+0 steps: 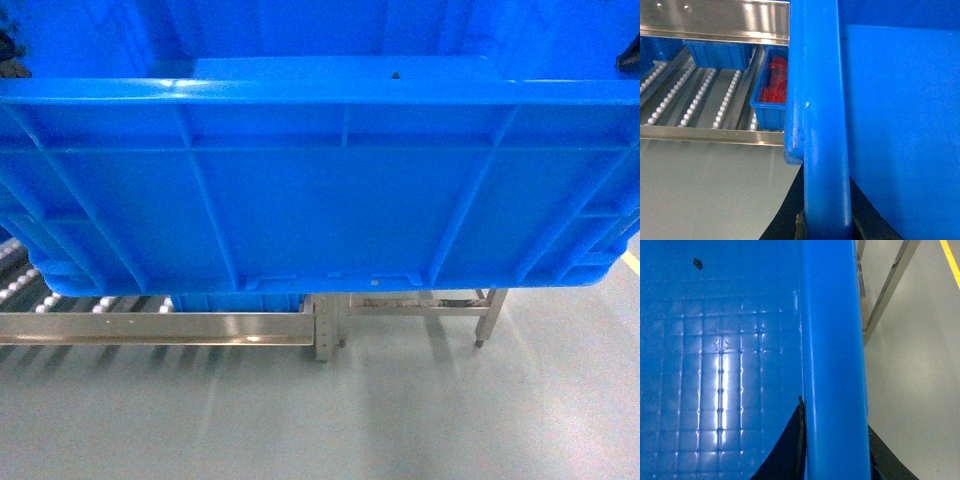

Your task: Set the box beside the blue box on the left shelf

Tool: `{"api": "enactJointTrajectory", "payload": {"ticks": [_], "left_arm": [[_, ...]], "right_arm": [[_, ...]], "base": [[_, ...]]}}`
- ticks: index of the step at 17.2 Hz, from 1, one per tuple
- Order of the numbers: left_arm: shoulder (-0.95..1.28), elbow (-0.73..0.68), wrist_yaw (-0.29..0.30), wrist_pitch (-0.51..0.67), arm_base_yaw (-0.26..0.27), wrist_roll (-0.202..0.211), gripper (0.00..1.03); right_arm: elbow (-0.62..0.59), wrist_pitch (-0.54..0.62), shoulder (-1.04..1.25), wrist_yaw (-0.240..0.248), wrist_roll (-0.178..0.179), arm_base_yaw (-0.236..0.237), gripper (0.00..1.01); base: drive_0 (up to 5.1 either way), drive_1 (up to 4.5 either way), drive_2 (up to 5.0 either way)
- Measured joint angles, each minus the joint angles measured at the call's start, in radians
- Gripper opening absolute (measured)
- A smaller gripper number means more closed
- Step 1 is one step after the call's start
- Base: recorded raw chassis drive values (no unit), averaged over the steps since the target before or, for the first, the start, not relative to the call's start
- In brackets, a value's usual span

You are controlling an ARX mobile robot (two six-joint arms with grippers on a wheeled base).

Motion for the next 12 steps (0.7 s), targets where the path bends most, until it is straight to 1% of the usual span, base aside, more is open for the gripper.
{"api": "enactJointTrajectory", "payload": {"ticks": [12], "left_arm": [[0.0, 0.0, 0.0, 0.001, 0.0, 0.0, 0.06]], "right_arm": [[0.0, 0.002, 0.0, 0.0, 0.0, 0.0, 0.17]], "base": [[-5.0, 2.48, 2.5]]}}
